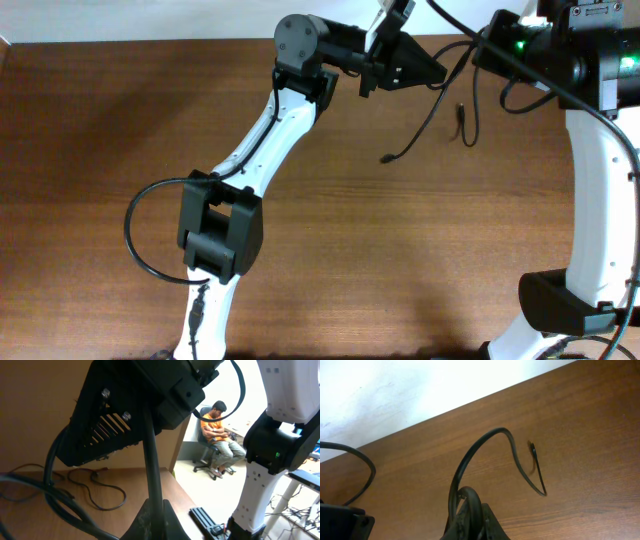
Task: Untangle cables
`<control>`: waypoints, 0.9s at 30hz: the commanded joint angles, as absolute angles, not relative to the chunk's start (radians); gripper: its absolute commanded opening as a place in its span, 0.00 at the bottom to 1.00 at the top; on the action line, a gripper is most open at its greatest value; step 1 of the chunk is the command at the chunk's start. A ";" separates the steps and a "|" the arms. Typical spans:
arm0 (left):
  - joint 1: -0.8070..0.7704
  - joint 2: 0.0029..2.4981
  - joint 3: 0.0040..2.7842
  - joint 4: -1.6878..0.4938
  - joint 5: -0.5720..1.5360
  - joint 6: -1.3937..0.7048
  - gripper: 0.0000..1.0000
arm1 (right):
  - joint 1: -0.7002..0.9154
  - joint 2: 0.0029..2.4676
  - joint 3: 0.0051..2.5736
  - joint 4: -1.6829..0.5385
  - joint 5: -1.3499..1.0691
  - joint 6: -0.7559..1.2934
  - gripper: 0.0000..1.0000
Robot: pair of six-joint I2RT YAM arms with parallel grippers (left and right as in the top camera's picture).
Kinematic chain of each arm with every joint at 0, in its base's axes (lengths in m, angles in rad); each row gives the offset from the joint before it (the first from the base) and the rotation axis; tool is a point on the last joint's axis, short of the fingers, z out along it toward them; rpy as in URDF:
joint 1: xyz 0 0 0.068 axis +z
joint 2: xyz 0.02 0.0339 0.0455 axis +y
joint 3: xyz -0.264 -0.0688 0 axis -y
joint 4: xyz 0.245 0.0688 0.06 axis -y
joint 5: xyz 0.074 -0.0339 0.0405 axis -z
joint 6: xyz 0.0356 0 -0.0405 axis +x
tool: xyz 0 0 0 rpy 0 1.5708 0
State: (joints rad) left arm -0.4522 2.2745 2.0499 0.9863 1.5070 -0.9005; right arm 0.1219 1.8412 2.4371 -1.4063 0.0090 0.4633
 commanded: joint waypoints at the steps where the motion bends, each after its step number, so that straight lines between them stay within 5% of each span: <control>1: -0.436 2.276 2.066 0.985 1.481 -0.860 0.00 | 0.131 1.839 2.438 -1.407 0.010 0.424 0.04; 4: -0.410 2.276 2.067 0.985 1.477 -0.883 0.00 | 0.131 1.839 2.439 -1.400 0.010 0.370 0.11; 5: -0.400 2.276 2.067 0.986 1.477 -0.893 0.00 | 0.131 1.839 2.439 -1.393 0.010 0.339 0.38; 6: -0.389 2.276 2.067 0.986 1.477 -0.905 0.00 | 0.131 1.839 2.439 -1.385 0.010 0.310 0.84; 7: -0.378 2.276 2.067 0.986 1.477 -0.914 0.00 | 0.130 1.838 2.440 -1.375 0.010 0.287 0.99; 18: -0.310 2.276 2.067 1.005 1.436 -0.926 0.00 | 0.131 1.837 2.440 -1.359 -0.097 0.265 0.99; 23: -0.270 2.276 2.067 1.003 1.427 -0.926 0.00 | 0.087 1.837 2.440 -1.158 -0.050 0.388 0.99; 27: -0.264 2.276 2.067 1.000 1.443 -0.926 0.00 | 0.036 1.835 2.440 -1.079 -0.318 0.390 0.99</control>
